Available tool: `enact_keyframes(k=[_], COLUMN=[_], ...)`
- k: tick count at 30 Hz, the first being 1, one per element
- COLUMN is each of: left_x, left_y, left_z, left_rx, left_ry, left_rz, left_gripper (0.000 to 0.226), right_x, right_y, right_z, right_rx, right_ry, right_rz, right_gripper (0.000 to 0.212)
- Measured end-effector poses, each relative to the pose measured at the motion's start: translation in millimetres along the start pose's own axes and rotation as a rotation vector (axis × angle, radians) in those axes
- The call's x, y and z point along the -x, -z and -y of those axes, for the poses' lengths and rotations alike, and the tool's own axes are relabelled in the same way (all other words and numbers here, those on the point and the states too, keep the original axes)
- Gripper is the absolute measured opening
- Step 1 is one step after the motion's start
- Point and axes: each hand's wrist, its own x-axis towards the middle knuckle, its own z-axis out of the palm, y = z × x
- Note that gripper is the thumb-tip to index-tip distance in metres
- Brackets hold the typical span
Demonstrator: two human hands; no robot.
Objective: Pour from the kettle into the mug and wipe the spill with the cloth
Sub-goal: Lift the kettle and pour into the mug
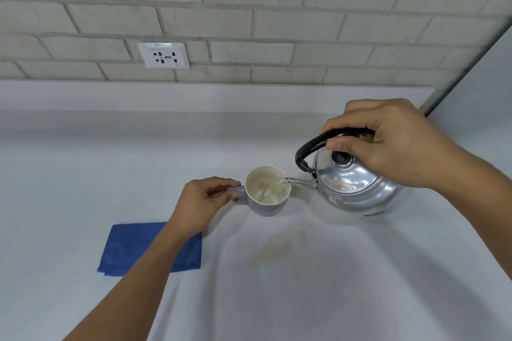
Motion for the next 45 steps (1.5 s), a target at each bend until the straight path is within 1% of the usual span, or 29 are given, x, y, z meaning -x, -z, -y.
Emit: enact_keyframes(k=[18, 30, 45], left_x=[0, 1, 4], left_y=[-3, 0, 1], left_z=[1, 0, 0], left_rx=[-0.002, -0.047, -0.055], left_ry=[-0.022, -0.029, -0.015], left_rz=[-0.011, 0.006, 0.002], left_gripper=[0.022, 0.023, 0.022], right_x=[-11, -15, -19], right_y=[4, 6, 14], right_z=[12, 13, 23], right_rx=[0.159, 0.208, 0.246], right_ry=[0.068, 0.090, 0.105], right_rz=[0.077, 0.109, 0.111], right_gripper=[0.010, 0.010, 0.011])
